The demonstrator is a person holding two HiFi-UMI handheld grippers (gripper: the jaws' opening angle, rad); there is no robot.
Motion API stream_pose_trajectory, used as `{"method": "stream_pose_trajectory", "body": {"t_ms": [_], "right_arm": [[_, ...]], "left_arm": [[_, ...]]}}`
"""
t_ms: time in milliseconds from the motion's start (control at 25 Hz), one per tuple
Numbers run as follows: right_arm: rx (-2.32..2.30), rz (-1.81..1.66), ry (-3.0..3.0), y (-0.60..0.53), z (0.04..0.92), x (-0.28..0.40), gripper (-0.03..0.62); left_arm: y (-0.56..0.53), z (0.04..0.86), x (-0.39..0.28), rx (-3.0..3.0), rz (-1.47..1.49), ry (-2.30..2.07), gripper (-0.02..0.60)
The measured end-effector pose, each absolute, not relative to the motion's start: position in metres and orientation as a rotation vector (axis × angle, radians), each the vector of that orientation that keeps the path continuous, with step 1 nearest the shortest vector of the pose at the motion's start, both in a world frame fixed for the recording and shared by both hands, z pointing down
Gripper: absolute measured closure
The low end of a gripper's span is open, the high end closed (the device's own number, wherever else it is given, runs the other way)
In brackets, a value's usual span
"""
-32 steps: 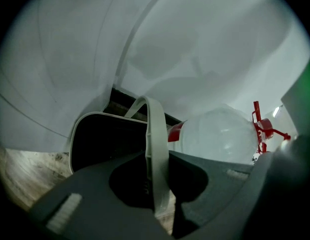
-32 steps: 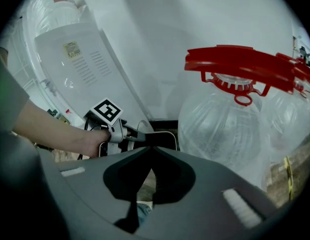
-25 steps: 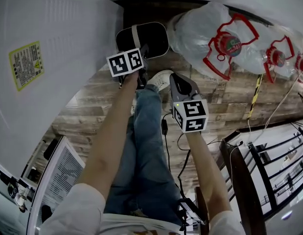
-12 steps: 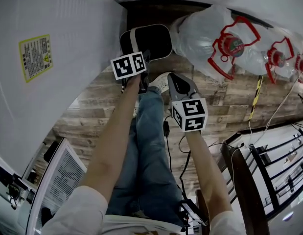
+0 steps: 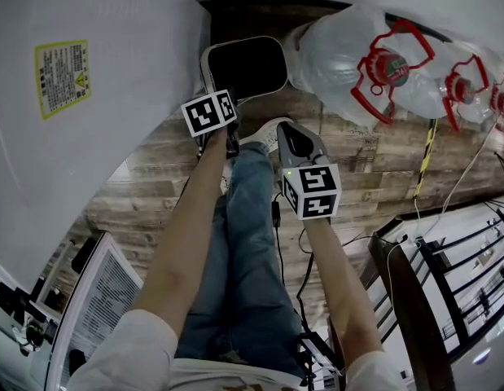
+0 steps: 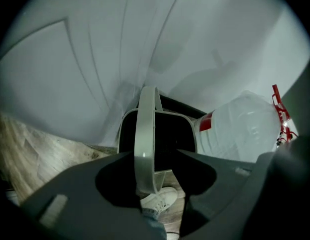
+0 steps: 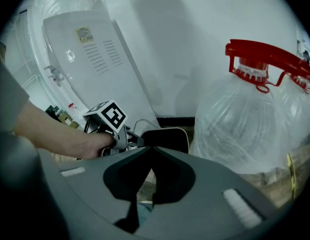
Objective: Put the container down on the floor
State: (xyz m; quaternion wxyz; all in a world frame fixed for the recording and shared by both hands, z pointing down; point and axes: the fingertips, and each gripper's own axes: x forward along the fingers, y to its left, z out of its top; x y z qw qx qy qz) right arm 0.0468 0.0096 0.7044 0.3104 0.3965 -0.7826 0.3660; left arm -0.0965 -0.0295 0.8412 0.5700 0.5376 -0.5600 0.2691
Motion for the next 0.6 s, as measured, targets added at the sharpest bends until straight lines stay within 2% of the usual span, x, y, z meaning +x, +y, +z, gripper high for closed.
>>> {"method": "stream_pose_trajectory", "body": {"t_ms": [600], "right_arm": [[1.084,0.985,-2.071,0.027,0.704,0.047,0.566]], "left_arm": [[0.005,0.857,-0.133,1.195,0.719,-1.360,0.385]]}}
